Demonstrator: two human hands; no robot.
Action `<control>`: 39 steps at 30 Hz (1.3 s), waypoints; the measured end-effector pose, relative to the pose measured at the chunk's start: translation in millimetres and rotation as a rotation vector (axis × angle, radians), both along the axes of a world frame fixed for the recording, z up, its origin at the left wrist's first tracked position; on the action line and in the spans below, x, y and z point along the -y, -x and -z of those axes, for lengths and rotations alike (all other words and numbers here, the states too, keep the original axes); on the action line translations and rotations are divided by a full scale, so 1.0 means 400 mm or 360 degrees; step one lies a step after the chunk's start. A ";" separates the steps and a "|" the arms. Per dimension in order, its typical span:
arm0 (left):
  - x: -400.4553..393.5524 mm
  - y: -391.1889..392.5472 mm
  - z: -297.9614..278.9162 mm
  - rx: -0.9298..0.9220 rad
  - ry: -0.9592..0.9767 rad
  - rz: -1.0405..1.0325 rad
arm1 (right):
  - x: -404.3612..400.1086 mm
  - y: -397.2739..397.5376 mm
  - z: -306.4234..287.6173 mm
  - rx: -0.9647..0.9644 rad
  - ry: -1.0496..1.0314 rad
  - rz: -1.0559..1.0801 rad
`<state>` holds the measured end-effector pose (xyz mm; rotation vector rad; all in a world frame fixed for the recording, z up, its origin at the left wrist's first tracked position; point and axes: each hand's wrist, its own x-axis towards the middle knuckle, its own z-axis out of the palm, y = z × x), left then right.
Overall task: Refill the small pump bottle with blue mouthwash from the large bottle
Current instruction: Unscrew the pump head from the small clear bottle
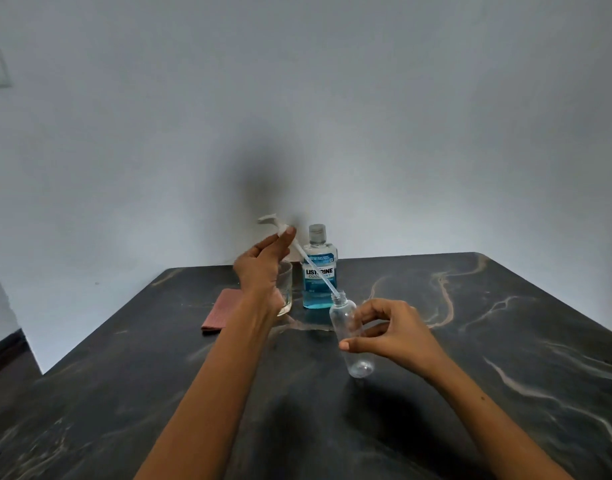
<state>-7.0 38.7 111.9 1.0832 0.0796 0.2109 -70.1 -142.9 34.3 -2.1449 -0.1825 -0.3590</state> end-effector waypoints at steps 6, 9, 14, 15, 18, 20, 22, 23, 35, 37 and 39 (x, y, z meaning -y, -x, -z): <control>-0.043 -0.031 -0.012 -0.0019 -0.0020 -0.0047 | 0.011 0.000 -0.002 -0.0021 0.0011 -0.0003; -0.070 -0.028 0.027 -0.0145 -0.0058 0.0133 | 0.017 -0.003 -0.005 0.0008 -0.0016 0.0030; -0.095 -0.012 0.141 -0.0339 -0.0551 0.0338 | 0.013 -0.008 0.004 0.0047 -0.0063 0.0081; -0.096 -0.008 0.158 -0.0313 -0.0644 0.0331 | 0.007 -0.009 0.008 0.0061 -0.0080 0.0087; -0.099 -0.001 0.201 -0.0244 -0.0914 0.0326 | -0.015 -0.009 0.019 0.0094 -0.0113 0.0066; -0.099 -0.004 0.222 -0.0197 -0.1050 0.0334 | -0.029 -0.008 0.026 0.0120 -0.0131 0.0054; -0.099 -0.007 0.235 -0.0153 -0.1217 0.0278 | -0.039 -0.010 0.032 0.0144 -0.0160 0.0043; -0.100 -0.008 0.240 -0.0138 -0.1299 0.0253 | -0.043 -0.011 0.035 0.0150 -0.0158 0.0033; -0.119 0.010 0.260 -0.0034 -0.1843 0.0194 | -0.086 -0.024 0.067 0.0199 -0.0114 -0.0020; -0.126 0.010 0.259 -0.0035 -0.1858 0.0193 | -0.096 -0.026 0.069 0.0208 -0.0098 -0.0044; -0.133 0.008 0.258 -0.0030 -0.1875 0.0192 | -0.104 -0.028 0.073 0.0217 -0.0100 -0.0071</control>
